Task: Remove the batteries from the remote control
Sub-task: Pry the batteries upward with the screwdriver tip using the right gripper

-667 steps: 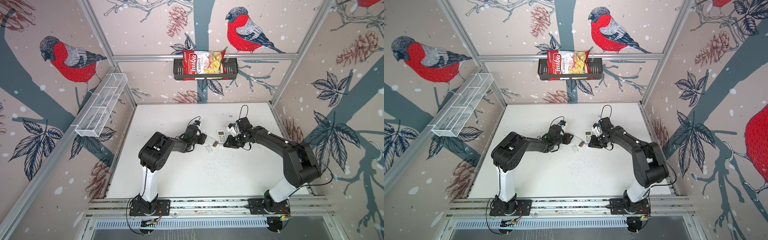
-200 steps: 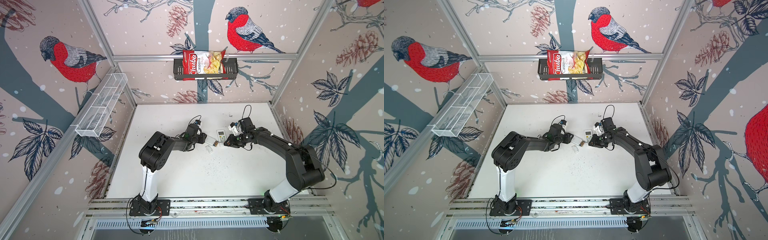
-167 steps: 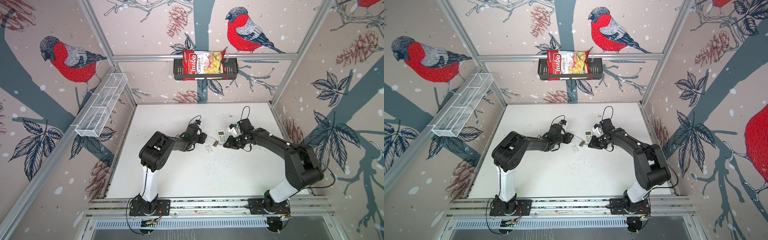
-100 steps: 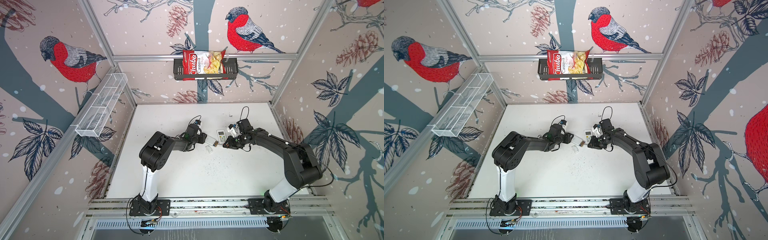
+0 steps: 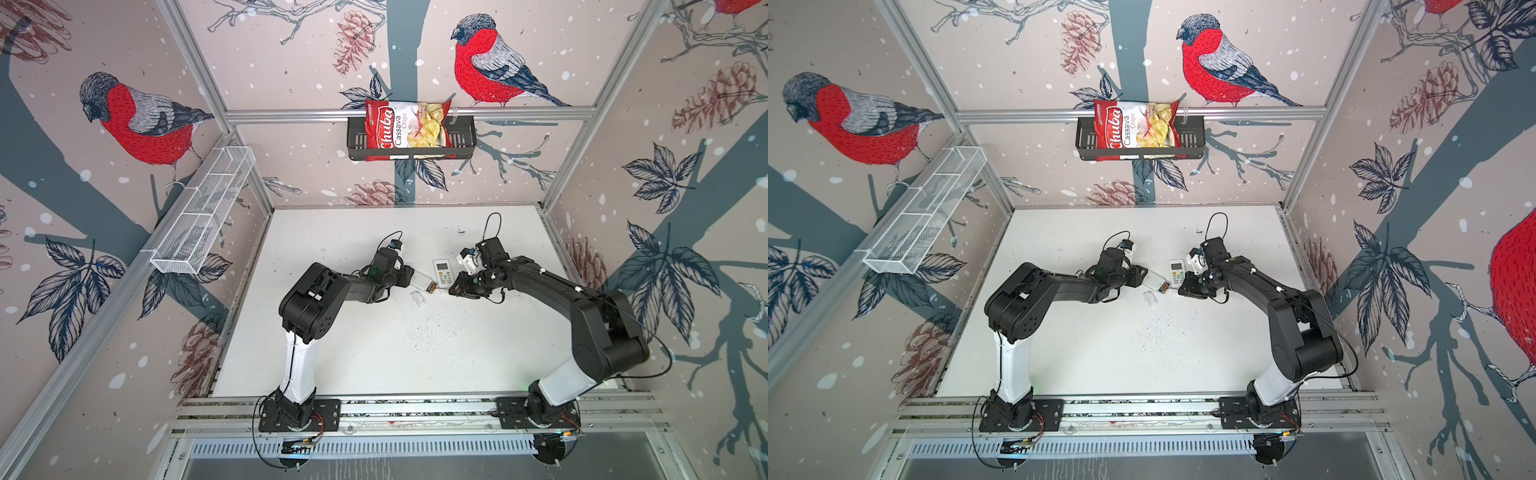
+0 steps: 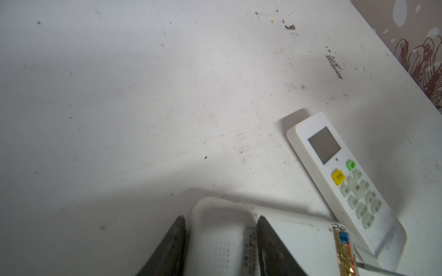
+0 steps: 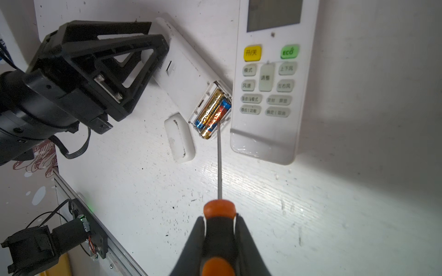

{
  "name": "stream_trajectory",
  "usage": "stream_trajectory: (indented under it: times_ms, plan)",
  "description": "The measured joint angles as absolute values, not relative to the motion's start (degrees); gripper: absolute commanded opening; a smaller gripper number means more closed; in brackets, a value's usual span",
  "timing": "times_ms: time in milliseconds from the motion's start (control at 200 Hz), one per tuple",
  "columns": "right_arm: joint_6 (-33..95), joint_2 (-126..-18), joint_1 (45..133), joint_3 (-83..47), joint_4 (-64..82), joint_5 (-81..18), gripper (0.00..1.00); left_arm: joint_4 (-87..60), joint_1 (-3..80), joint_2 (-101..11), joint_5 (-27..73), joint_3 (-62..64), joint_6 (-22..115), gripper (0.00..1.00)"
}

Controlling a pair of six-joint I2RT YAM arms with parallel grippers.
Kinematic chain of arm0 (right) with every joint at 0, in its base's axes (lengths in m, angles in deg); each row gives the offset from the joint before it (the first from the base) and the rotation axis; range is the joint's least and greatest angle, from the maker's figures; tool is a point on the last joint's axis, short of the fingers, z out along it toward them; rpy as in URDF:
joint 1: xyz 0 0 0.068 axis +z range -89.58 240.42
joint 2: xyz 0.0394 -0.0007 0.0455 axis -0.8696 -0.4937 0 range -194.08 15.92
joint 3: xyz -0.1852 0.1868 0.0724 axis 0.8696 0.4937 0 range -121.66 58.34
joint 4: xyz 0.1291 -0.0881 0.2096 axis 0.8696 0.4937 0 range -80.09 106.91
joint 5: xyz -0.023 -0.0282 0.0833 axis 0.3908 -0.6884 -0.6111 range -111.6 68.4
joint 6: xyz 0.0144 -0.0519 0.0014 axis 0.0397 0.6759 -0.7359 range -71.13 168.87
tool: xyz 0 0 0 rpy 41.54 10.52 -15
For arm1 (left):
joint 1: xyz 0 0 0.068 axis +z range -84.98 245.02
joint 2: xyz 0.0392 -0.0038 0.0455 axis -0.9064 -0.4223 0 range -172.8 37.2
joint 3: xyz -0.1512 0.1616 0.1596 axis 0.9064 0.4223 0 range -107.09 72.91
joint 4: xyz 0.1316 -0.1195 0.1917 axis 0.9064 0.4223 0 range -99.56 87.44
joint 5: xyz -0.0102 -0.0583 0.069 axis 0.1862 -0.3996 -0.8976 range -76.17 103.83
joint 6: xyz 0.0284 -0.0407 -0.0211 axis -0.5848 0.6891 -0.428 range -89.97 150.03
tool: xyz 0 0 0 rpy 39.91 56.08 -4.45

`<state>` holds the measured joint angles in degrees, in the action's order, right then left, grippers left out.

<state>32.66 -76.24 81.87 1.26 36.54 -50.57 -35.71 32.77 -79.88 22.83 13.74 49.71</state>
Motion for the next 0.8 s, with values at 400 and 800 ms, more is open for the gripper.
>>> stream_trajectory:
  times_ms: [400, 800]
  plan:
    - [32.6, -77.7, 81.7, 0.5, 36.6, -51.4, 0.0, -35.7, 32.8, -79.9, 22.8, 13.6, 49.7, 0.48]
    - [32.2, -79.1, 81.7, 0.6, 35.0, -52.1, 0.0, -35.8, 32.8, -79.9, 22.8, 13.7, 49.7, 0.48]
